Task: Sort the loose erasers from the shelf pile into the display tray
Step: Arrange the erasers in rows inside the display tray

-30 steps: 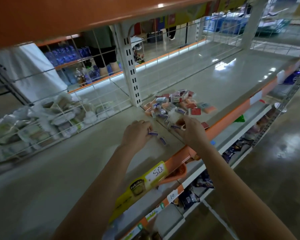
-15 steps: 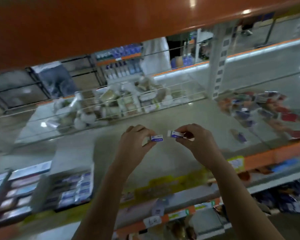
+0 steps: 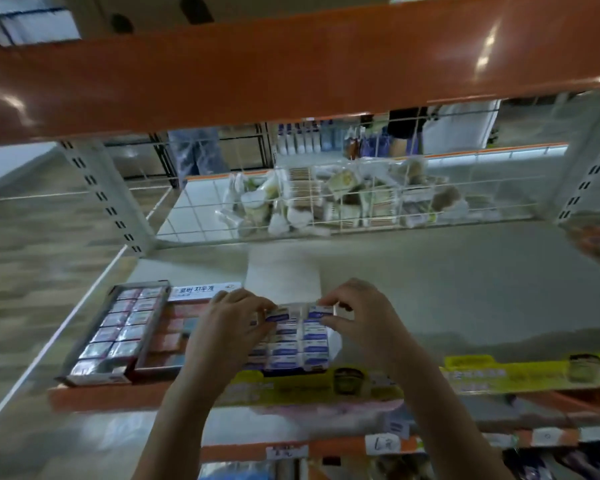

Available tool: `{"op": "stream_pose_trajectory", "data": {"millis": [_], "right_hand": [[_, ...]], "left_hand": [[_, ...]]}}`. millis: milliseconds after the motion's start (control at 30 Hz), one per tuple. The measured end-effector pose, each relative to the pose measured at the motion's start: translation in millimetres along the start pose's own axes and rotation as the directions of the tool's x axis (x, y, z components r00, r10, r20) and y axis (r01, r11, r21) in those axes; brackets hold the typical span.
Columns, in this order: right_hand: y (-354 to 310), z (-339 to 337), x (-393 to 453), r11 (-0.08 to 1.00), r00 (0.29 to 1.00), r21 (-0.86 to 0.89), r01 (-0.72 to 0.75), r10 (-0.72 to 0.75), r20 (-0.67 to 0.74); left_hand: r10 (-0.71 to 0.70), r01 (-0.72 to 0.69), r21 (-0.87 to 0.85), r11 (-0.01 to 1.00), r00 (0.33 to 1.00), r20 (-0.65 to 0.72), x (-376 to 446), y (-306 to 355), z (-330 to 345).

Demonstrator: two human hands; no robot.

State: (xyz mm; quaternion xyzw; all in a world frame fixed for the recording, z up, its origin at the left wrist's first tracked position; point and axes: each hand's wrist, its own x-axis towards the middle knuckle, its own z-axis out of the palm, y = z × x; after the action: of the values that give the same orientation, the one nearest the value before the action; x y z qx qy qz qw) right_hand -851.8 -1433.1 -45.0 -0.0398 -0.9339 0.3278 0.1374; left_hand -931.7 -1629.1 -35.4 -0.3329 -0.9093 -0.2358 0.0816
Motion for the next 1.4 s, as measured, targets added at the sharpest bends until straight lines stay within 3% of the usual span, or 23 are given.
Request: {"op": "stream_pose_trajectory", "data": {"millis": [267,633,1133,1400], "right_hand": [[-37,50,10,0.976,0.999,-0.215,0.037,-0.030,0.037],[-41,70,11,0.917,0.996,-0.392,-0.071,0.089,0.027],[-38,64,5,0.932,0.987,-0.354,-0.079,0.123,0.105],[-34,63,4,0.944,0.989,-0.324,-0.065,0.105,0.108]], "left_hand": [[0.011,-0.010,-0.033,0.999,1.000,0.024,-12,-43,-8],[0.092,-0.087,-0.051,0.995,0.992,0.090,-4,-58,-6],[0.043,-0.099,0.202,0.974,0.963,0.266,4,-35,-3],[-0.003,-0.064,0.221,0.973,0.957,0.291,3,-36,0]]}}
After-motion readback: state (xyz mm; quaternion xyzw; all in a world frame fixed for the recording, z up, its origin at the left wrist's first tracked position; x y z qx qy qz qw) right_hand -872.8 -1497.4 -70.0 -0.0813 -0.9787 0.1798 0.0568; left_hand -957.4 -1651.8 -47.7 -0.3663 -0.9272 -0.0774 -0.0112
